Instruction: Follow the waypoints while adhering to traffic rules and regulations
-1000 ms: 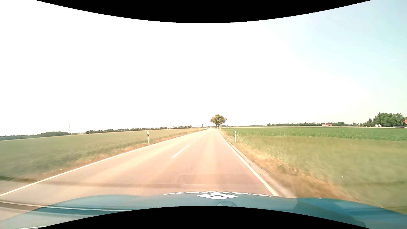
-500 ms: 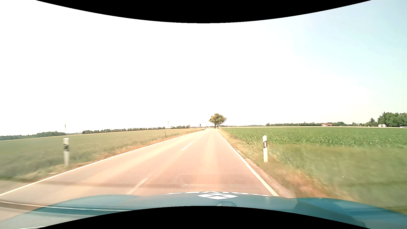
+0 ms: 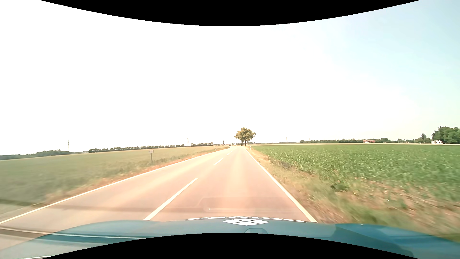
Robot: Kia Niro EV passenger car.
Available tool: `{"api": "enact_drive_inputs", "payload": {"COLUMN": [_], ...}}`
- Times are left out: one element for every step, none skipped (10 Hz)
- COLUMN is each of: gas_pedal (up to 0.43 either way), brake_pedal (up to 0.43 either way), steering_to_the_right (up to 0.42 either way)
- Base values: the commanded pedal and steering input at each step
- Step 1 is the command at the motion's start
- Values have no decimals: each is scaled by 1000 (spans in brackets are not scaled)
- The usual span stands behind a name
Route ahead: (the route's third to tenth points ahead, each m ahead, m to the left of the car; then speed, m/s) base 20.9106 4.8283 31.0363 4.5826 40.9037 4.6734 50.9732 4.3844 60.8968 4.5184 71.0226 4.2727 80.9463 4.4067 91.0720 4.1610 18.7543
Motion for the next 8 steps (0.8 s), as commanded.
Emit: {"api": "enact_drive_inputs", "payload": {"gas_pedal": [169,177,177,177,189,189,189,189], "brake_pedal": [0,0,0,0,0,0,0,0], "steering_to_the_right": [1,1,1,1,0,-1,-1,-1]}}
